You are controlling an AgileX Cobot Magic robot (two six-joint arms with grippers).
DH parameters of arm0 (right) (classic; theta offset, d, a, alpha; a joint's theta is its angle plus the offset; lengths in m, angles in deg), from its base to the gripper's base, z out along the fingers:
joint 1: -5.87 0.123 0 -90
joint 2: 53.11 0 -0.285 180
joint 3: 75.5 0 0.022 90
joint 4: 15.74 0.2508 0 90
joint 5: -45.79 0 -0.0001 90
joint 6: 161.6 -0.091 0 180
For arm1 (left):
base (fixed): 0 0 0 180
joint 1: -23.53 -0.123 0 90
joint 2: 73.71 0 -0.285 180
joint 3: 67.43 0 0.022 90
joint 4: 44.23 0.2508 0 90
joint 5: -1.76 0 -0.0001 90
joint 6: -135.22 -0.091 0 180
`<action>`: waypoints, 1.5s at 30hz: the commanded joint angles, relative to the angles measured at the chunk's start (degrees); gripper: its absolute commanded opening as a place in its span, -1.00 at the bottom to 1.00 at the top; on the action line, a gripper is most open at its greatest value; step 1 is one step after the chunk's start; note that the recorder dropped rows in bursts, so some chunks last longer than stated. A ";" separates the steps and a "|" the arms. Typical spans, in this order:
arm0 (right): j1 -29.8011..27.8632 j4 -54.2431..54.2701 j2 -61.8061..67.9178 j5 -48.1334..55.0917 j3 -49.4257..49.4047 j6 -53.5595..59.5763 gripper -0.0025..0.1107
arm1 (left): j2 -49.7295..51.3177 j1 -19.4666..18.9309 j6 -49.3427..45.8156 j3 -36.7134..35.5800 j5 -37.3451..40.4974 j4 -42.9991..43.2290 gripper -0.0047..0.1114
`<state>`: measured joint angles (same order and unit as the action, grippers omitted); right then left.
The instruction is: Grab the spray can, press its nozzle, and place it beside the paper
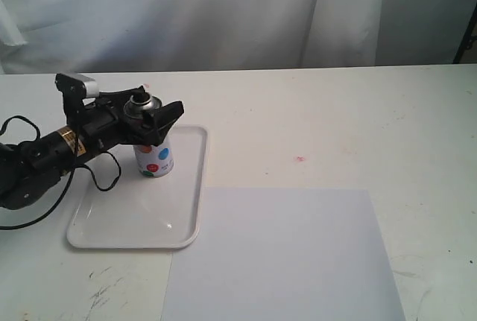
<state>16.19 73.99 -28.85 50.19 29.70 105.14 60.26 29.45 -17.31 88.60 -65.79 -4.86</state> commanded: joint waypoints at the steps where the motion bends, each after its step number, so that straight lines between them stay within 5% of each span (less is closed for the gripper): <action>1: -0.30 -0.16 -0.09 -0.01 -0.08 -0.13 -0.96 | -2.07 -0.08 -0.57 0.38 -2.41 -0.58 0.83; 14: -0.30 -0.16 -0.09 0.08 -0.08 -0.13 -0.96 | -20.05 -0.64 8.72 0.38 3.07 3.37 0.71; 20: -0.30 -0.16 -0.09 0.18 -0.08 -0.13 -0.96 | -29.24 -0.64 12.98 0.38 7.56 15.04 -0.45; 24: -0.30 -0.16 -0.09 0.18 -0.08 -0.13 -0.96 | -35.68 -0.64 15.75 0.38 7.55 22.27 -0.89; 33: -0.30 -0.27 -0.09 0.08 -0.08 -0.13 -0.96 | -48.22 -0.64 34.79 0.38 13.69 31.02 -0.92; 41: -0.30 -0.16 -0.09 0.08 -0.08 -0.13 -0.96 | -60.76 -0.64 61.42 0.27 26.98 53.45 -0.92; 45: -0.30 -0.16 -0.09 0.25 -0.08 -0.13 -0.96 | -66.31 -0.64 68.85 -0.09 27.41 60.58 -0.92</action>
<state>16.19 73.99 -28.85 50.19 29.70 105.14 -2.49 28.92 45.69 88.60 -39.10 52.01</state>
